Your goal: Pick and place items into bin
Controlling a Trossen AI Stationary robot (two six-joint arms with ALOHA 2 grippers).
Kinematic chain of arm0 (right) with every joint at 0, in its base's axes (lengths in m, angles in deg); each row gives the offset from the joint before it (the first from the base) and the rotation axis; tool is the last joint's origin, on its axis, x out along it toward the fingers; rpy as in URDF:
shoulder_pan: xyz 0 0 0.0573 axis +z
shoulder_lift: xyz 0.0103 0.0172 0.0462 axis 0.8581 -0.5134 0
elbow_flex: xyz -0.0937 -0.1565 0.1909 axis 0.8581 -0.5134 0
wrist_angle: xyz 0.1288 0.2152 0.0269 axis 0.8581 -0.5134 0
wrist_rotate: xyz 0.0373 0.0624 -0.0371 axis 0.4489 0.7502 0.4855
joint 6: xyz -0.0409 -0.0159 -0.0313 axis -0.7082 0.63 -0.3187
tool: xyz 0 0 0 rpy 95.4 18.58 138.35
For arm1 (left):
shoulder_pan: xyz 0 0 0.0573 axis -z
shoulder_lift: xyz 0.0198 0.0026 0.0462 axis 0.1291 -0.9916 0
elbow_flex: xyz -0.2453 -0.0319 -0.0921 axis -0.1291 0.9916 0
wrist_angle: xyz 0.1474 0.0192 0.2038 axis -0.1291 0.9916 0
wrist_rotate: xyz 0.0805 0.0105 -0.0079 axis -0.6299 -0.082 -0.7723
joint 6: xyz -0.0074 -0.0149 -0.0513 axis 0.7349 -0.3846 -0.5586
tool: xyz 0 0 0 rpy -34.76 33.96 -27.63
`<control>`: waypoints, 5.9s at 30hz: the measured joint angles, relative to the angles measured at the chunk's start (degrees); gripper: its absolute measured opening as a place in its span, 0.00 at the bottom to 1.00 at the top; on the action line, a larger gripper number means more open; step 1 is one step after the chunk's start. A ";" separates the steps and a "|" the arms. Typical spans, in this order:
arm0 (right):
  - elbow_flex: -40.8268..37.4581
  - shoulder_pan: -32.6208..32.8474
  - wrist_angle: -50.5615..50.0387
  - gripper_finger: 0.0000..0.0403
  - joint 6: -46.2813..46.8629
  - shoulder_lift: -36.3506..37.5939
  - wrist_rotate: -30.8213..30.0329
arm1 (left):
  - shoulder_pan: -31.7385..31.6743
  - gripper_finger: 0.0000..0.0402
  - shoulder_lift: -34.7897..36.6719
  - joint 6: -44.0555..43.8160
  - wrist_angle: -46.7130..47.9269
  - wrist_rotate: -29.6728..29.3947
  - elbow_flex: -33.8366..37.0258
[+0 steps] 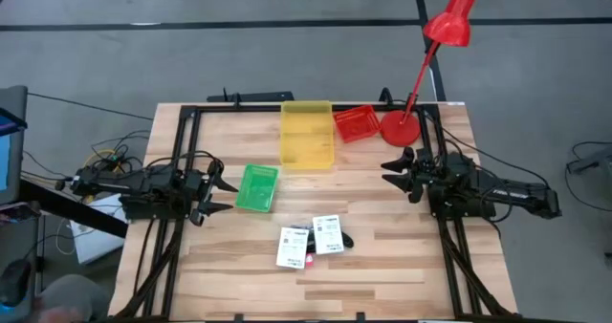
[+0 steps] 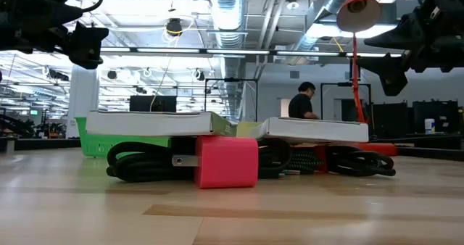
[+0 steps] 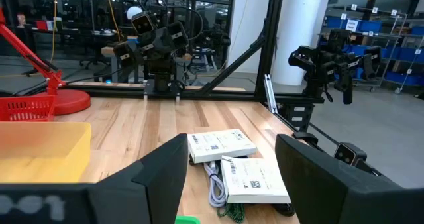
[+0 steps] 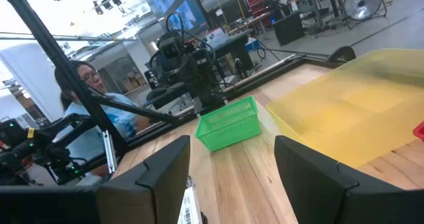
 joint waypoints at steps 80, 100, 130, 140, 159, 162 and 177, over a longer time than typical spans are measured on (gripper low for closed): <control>0.01 0.01 0.00 0.54 0.00 0.00 -0.01 | 0.00 0.55 0.00 0.01 0.00 0.00 0.00; 0.00 0.01 0.00 0.54 0.01 0.00 0.00 | 0.00 0.55 0.00 0.00 0.01 0.00 0.00; 0.01 0.02 0.00 0.54 0.02 0.00 -0.02 | -0.02 0.55 0.01 0.02 0.01 0.00 0.00; 0.02 -0.15 0.98 0.54 -4.82 0.02 -3.33 | -0.02 0.55 -0.02 0.02 0.00 0.00 0.00; 0.82 -0.11 29.79 0.54 -5.14 -0.07 -22.54 | -0.02 0.55 0.00 0.02 0.00 0.01 0.00; 1.30 -0.11 32.53 0.54 -4.60 0.04 -27.21 | -0.02 0.55 0.01 0.02 0.02 0.01 0.00; 3.55 1.96 49.99 0.54 1.54 -0.09 -1.26 | -0.01 0.55 -0.02 0.02 0.02 0.00 0.00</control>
